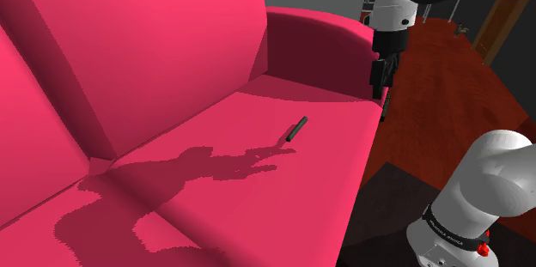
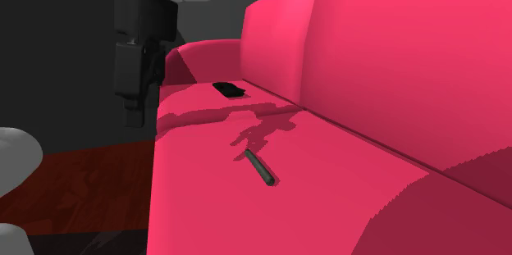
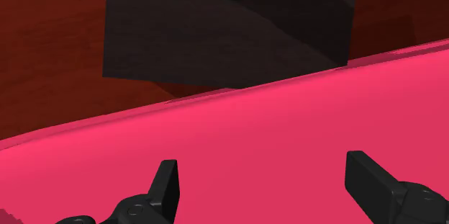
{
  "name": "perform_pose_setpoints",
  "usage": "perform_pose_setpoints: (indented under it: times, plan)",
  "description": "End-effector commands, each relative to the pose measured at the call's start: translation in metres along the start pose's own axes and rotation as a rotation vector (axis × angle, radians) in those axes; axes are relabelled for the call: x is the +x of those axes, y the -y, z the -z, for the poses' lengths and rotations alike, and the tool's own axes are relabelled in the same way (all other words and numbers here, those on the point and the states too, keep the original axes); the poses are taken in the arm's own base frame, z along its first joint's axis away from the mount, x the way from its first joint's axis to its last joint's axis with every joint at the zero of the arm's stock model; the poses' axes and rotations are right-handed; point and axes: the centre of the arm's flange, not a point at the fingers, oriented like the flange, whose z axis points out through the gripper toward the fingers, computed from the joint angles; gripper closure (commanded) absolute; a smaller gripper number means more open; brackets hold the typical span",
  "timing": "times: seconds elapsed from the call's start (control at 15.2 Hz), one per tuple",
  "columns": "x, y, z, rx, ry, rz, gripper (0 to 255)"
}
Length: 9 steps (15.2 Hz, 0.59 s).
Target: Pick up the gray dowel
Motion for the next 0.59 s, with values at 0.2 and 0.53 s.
perform_pose_setpoints:
  times: [0.2, 0.53]
  plan:
    - [0.015, 0.03, -0.015, 0.013, -0.018, -0.203, 0]
    - [0.052, 0.073, -0.039, 0.035, -0.047, -0.54, 0]
